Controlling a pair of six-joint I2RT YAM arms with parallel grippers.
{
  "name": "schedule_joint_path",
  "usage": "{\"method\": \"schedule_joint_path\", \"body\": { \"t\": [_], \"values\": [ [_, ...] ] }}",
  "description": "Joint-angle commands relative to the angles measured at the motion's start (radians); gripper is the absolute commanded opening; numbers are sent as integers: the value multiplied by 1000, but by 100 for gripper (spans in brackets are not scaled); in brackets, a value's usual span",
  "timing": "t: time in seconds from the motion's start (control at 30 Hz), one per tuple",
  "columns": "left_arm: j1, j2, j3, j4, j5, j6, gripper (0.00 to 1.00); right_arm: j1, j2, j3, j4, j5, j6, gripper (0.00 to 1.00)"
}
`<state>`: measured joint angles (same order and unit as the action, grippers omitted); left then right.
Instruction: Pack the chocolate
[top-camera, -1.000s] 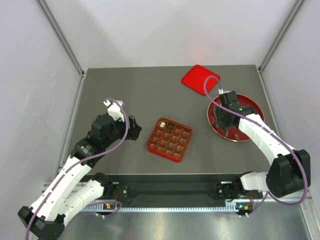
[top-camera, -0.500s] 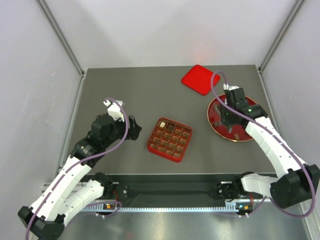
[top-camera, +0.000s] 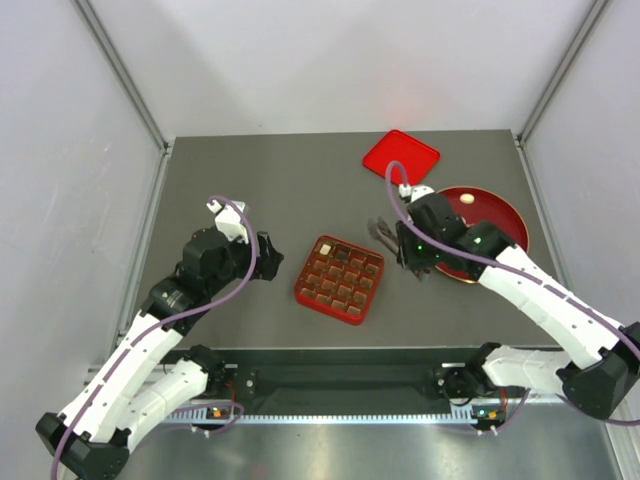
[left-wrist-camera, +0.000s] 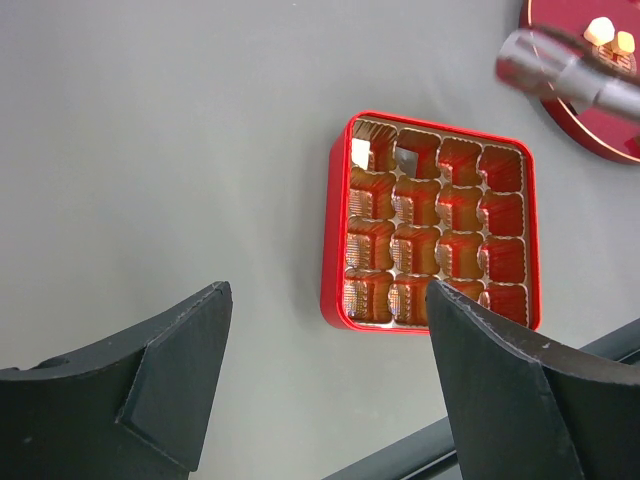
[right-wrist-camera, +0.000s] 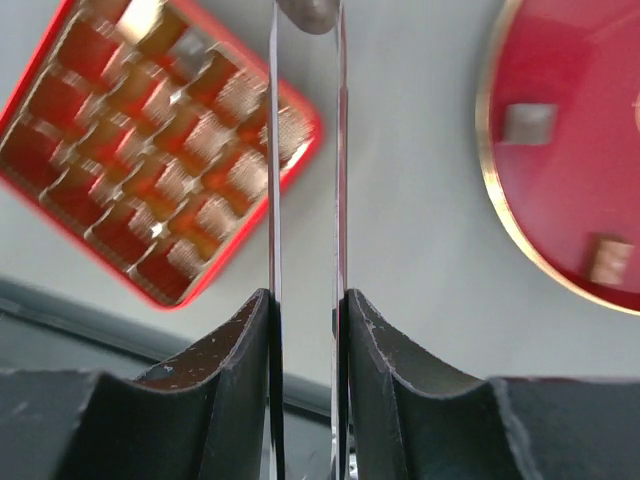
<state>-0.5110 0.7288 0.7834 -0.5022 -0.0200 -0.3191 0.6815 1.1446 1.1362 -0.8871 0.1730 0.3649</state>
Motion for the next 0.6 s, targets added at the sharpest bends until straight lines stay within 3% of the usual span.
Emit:
{"method": "schedule_joint_path", "body": {
  "t": [0.0, 0.57],
  "values": [
    [-3, -9, 5, 11, -11, 3, 84, 88, 35, 50, 20, 22, 55, 26],
    [-3, -14, 5, 11, -9, 3, 84, 202, 96, 94, -6, 69, 91, 28]
  ]
}}
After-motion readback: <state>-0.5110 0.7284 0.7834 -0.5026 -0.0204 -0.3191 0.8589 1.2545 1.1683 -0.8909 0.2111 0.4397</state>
